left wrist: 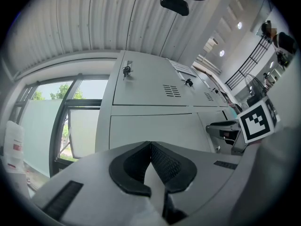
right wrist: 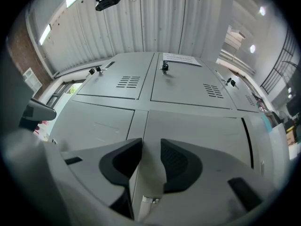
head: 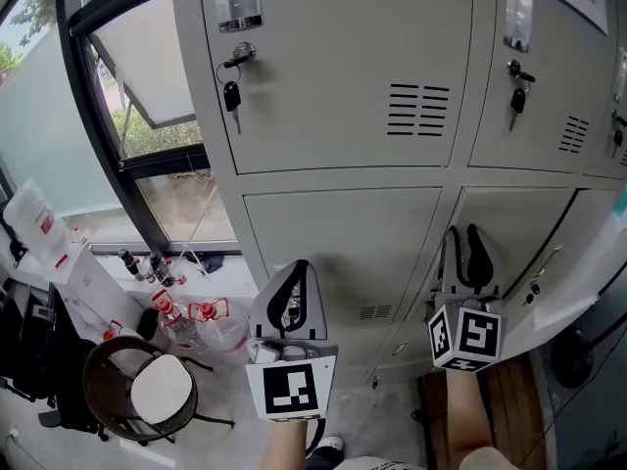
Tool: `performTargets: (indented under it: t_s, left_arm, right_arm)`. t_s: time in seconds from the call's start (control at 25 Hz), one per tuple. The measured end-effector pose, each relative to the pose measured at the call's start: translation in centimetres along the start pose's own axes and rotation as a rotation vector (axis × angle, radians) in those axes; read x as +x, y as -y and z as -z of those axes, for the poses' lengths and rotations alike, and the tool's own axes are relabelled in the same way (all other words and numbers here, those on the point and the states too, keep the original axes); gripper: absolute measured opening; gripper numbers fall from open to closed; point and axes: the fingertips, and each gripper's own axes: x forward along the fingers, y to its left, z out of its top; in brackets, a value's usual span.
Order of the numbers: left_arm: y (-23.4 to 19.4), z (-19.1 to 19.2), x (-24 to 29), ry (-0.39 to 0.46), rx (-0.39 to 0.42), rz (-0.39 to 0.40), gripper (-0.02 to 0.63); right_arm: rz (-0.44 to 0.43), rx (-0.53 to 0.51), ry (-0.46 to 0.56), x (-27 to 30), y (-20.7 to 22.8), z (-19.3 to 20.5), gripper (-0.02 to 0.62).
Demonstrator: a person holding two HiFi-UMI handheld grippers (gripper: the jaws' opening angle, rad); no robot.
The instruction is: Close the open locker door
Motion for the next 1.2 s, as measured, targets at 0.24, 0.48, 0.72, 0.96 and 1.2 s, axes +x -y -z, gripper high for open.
performTargets:
  t_s: [0.24, 0.48, 0.72, 0.96, 1.2]
  left_arm:
    - [0.0, 0.1, 0.4, -0.001, -0.003, -0.006, 0.005]
    - [0.1, 0.3, 0.5, -0.007, 0.004, -0.006, 0.005]
    - [-0.1, 0.3, 0.5, -0.009, 0.003, -0.007, 0.005]
    - [-0.2, 0.1, 0.2, -0.007, -0.006, -0.007, 0.005]
    - [0.1, -0.3, -0.3, 0.0, -0.019, 0.004, 0.005]
  right_arm:
    - [-0.021, 0.015, 0.001, 0.6, -0.2, 0.2, 0.108]
    - [-0.038, 0.015, -0.002, 0.9, -0.5, 0.4, 0.075]
    - [-0.048, 0.028, -0.005, 1.0, -0.6, 0.4, 0.066]
    - [-0.041, 0.031, 0.005, 0.2, -0.6, -0.2, 0.035]
    - [-0.025, 0.026, 0.016, -1.6, -0.8, -0.9, 0.005]
